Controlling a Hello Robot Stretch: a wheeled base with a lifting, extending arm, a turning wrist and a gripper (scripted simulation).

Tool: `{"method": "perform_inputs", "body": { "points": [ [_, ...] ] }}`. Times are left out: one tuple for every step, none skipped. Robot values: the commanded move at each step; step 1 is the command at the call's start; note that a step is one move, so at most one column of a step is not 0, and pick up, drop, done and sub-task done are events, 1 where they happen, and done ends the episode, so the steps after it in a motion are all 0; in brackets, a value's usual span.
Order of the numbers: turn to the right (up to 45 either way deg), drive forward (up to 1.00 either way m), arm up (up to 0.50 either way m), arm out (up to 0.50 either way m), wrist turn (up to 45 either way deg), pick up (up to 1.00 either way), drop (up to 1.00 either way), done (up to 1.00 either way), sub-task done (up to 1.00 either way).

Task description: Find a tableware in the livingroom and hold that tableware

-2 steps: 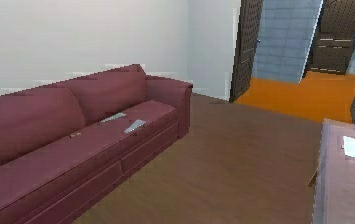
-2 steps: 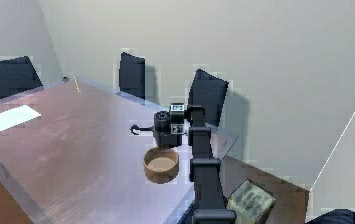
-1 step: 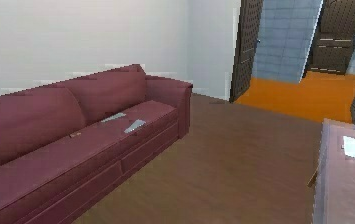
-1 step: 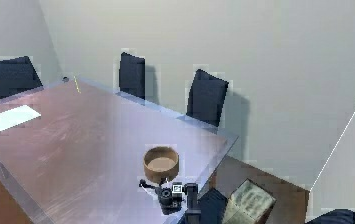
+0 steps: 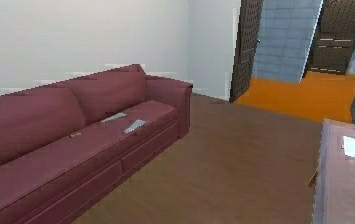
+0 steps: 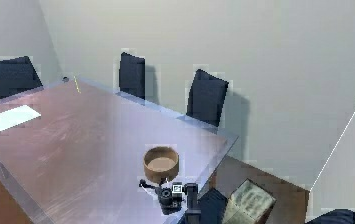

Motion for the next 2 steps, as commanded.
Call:
{"method": "perform_inputs", "body": {
  "points": [
    [0.0,0.0,0.1,0.0,0.0,0.0,0.0,0.0,0.0],
    [0.0,0.0,0.0,0.0,0.0,0.0,0.0,1.0,0.0]
  ]
}}
